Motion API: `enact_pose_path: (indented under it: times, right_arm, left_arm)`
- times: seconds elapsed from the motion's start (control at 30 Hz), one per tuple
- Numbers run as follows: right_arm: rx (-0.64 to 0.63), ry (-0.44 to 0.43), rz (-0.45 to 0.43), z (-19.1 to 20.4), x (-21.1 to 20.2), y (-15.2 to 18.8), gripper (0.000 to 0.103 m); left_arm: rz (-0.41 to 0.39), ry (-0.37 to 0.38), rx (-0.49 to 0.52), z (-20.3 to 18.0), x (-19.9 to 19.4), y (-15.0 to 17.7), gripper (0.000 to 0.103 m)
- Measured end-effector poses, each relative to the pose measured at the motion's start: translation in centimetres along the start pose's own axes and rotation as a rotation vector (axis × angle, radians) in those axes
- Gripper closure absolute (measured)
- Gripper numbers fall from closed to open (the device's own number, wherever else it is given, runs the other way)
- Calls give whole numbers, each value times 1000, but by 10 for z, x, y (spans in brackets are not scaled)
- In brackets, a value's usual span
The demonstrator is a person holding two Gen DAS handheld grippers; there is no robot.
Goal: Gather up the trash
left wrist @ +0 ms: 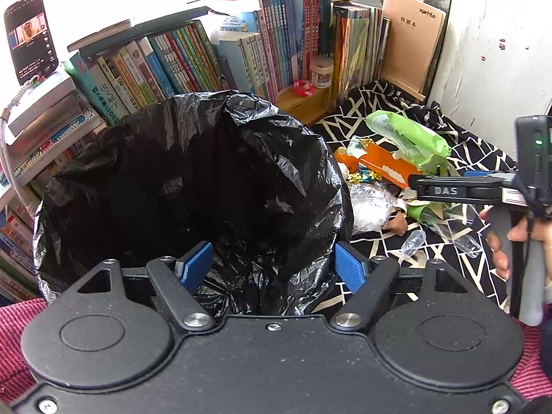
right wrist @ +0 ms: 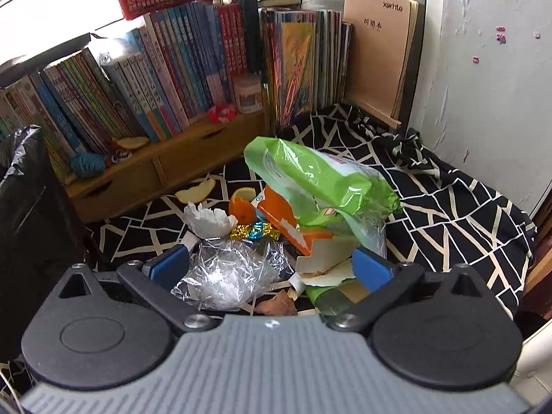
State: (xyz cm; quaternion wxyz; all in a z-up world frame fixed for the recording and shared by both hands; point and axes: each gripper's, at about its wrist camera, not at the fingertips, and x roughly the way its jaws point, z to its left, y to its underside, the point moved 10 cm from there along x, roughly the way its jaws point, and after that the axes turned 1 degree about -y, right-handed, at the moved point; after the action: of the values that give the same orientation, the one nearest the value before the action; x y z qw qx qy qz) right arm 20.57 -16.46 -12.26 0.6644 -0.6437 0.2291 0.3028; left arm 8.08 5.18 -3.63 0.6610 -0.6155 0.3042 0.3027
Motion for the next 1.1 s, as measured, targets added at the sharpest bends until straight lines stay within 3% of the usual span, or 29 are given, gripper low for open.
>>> enact_pose_path:
  times: [0.4, 0.8, 1.1]
  right_arm:
    - [-96, 164, 168, -5, 66, 44, 0]
    - [-78, 221, 285, -25, 97, 74, 0]
    - [-108, 234, 350, -28, 109, 95, 0]
  left_arm:
    - [43, 60, -20, -3, 15, 14, 53]
    - [87, 79, -56, -1, 26, 23, 61]
    - [98, 74, -61, -2, 28, 25, 62]
